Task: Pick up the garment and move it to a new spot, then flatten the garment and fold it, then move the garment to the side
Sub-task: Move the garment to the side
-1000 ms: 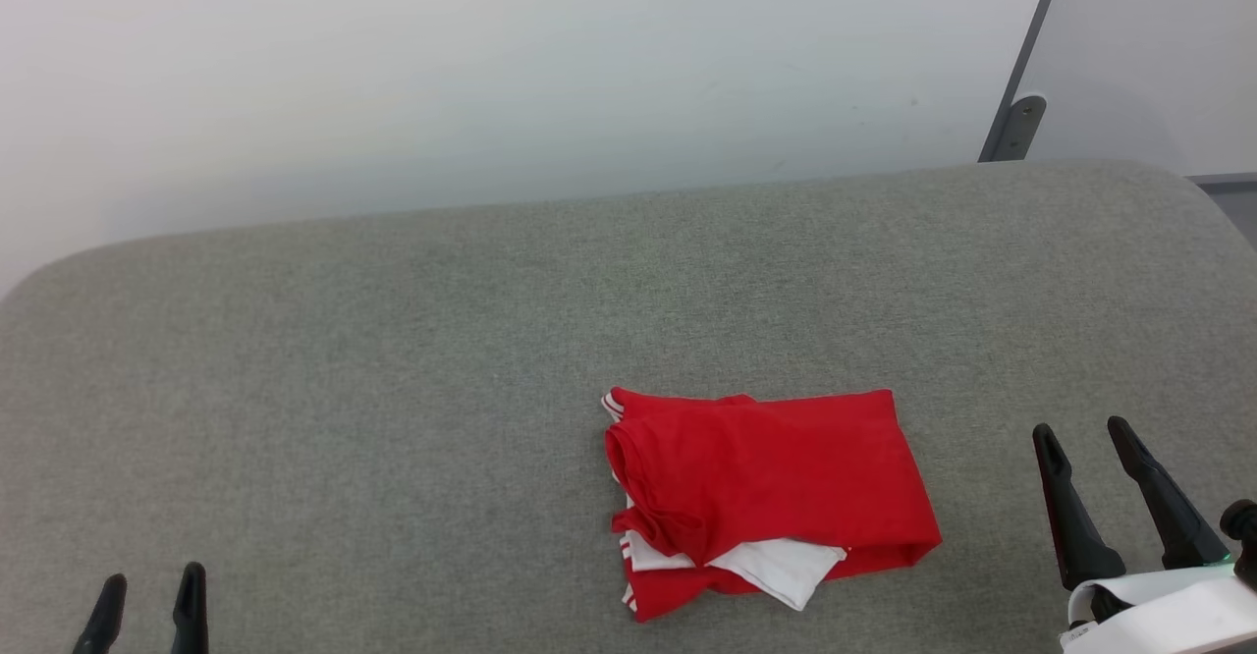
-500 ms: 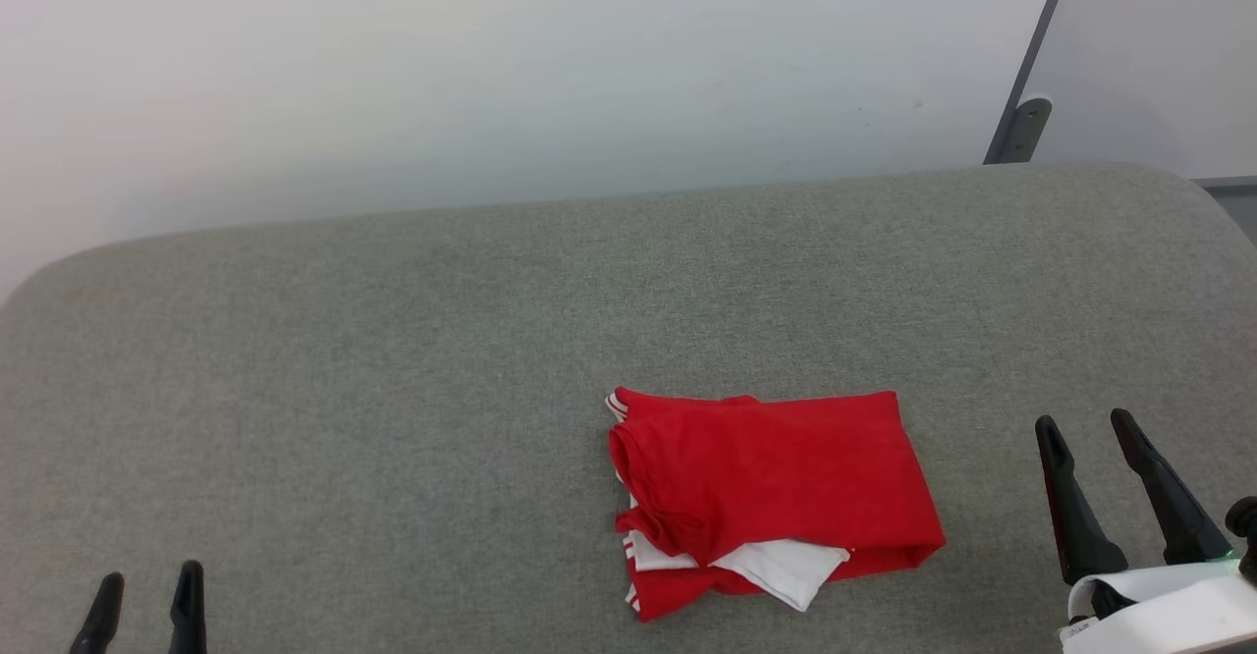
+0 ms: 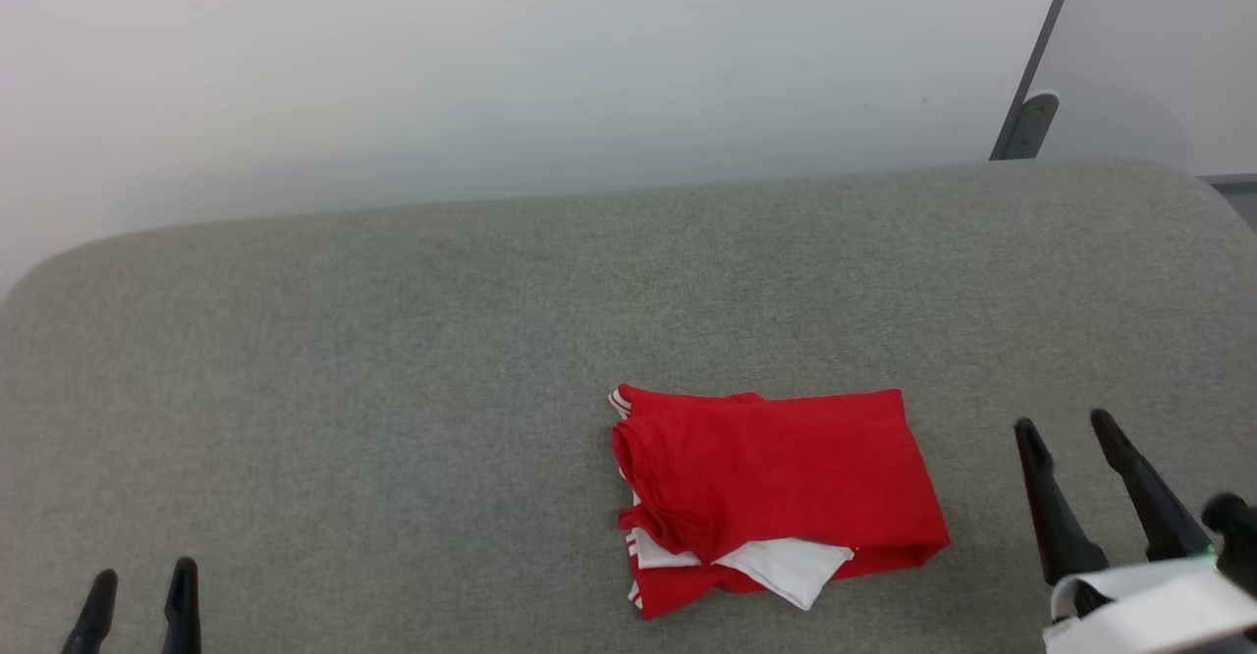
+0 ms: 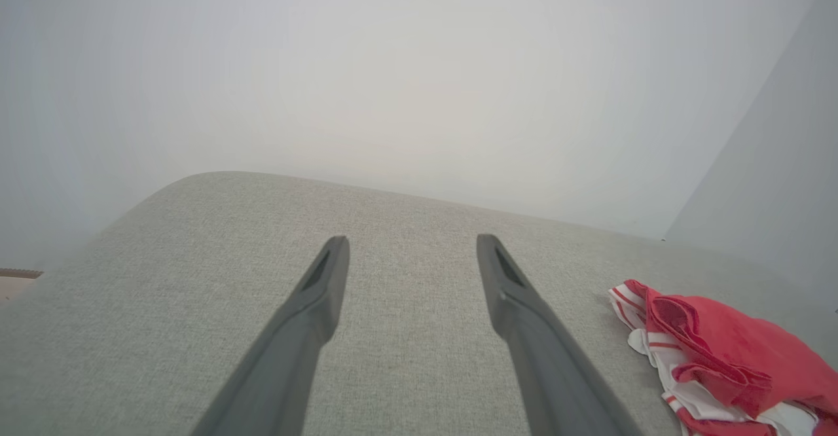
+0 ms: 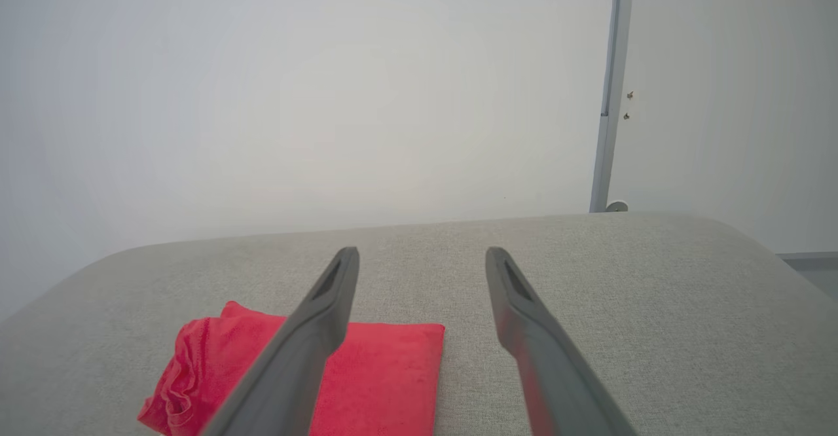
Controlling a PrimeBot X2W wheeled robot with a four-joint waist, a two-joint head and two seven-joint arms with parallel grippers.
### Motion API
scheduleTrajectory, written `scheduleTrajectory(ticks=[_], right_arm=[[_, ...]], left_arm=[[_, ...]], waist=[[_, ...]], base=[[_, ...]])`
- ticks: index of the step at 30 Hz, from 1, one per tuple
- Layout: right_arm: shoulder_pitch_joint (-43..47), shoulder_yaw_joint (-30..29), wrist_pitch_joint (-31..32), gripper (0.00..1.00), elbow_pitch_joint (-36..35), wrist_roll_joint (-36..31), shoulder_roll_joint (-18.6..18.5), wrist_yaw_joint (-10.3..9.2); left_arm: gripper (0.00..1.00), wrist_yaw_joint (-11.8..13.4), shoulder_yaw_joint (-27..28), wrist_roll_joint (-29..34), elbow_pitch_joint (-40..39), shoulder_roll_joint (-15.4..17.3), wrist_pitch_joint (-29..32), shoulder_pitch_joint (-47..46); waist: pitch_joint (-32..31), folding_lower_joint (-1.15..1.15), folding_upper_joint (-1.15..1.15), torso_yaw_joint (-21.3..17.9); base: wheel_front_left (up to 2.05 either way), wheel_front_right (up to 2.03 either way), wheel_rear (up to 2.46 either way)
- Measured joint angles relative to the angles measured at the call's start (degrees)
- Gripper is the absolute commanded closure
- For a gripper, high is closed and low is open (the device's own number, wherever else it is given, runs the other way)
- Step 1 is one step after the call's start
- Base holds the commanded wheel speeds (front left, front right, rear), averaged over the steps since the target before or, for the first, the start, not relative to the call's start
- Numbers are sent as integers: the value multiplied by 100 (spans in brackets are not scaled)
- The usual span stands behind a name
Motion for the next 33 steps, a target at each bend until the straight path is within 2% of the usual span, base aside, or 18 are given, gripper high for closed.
scheduleTrajectory(ticks=[3, 6, 11, 14, 17, 20, 26, 31, 32, 33], right_arm=[[-236, 96, 376, 0, -22, -40, -44, 0], [-600, 166, 1122, 0, 86, -36, -145, 0], [-1163, 375, 3112, 0, 413, 121, -359, 0], [-1440, 311, 4295, 0, 528, 241, -367, 0], [-1630, 124, 5371, 0, 573, 240, -198, 0], [-1735, -167, 6232, 0, 530, -33, 32, 0], [-1775, -572, 6970, 0, 225, -875, 580, 0], [-1752, -589, 6943, 0, 135, -1255, 794, 0], [-1752, -582, 6880, 31, 127, -1305, 810, 0], [-1753, -576, 6819, 67, 120, -1325, 817, 0]], left_arm=[[0, 0, -12, 15, -16, 14, 0, -51], [0, 0, -23, -12, -79, 7, 0, -162], [0, 0, -90, -130, -163, 37, 0, -331], [0, 0, -169, -241, -178, 125, 0, -469], [0, 0, -245, -350, -167, 242, 0, -612], [0, 0, -268, -474, -159, 338, 0, -770], [0, 0, -367, -682, -201, 604, 0, -1056], [0, 0, -421, -797, -211, 782, 0, -1306], [0, 0, -447, -823, -208, 814, 0, -1356], [0, 0, -461, -834, -203, 835, 0, -1403]], waist=[[58, 0, 0, 18], [132, 0, 0, 57], [312, 0, 0, 167], [472, 0, 0, 246], [651, 0, 0, 334], [839, 0, 0, 417], [1258, 0, 0, 563], [1621, 0, 0, 637], [1691, 0, 0, 647], [1755, 0, 0, 655]], base=[[0, 0, 0], [0, 0, 0], [0, 0, 0], [0, 0, 0], [0, 0, 0], [0, 0, 0], [0, 0, 0], [0, 0, 0], [0, 0, 0], [0, 0, 0]])
